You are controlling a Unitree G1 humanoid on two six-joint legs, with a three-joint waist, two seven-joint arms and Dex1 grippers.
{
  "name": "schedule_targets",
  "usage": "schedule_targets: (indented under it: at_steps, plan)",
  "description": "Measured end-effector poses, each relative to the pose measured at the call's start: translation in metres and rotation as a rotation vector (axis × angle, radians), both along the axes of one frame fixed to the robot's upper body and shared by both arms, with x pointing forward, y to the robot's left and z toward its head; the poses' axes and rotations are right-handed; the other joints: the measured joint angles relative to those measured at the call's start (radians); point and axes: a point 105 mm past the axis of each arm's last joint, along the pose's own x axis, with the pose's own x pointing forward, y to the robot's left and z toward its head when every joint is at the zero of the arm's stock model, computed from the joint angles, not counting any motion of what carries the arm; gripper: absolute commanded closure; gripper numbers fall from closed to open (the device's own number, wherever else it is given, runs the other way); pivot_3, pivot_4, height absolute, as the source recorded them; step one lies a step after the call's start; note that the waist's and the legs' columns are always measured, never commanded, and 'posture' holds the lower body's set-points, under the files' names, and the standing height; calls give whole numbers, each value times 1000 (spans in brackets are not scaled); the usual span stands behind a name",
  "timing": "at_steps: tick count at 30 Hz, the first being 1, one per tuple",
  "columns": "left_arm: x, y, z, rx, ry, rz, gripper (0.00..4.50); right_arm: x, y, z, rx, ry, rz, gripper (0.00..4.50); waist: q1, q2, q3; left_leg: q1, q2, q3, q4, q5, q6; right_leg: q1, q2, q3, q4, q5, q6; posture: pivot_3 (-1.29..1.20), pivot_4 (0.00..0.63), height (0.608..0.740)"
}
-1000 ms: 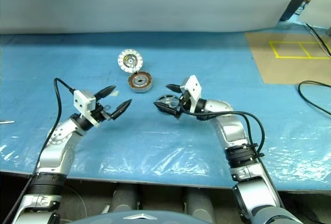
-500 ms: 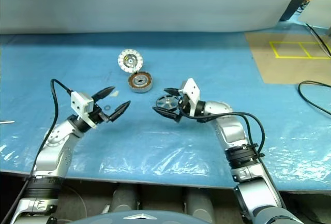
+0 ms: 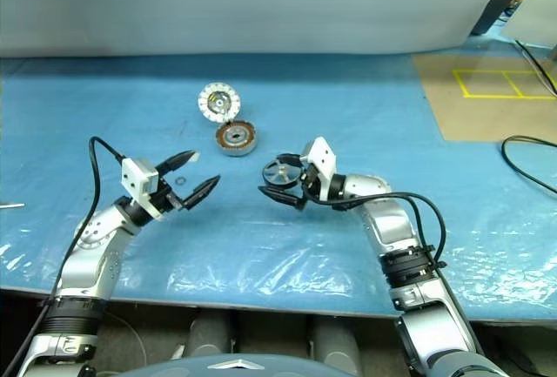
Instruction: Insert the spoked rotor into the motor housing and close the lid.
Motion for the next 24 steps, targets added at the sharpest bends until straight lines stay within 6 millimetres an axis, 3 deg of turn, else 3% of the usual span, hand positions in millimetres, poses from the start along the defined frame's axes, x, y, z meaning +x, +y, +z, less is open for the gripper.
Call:
schedule_targets:
  at_steps: [11,16,24]
  plan:
    - [0,0,-1,1,-2,0,22,4,4,7,4,-19,1,0,-2,0,0,0,0,0,0,0,0,0,0,0,0,0,0,0,150,740]
    - [-2,-1,-1,-5,1,6,22,21,35,32,-36,-86,45,0,-7,0,0,1,1,0,1,0,0,0,1,0,3,0,0,0,150,740]
    - [-9,-5,4,-9,-2,22,22,58,99,39,-353,-74,70,0,-4,1,1,-2,1,0,0,0,0,-2,0,-1,3,-1,-2,0,150,740]
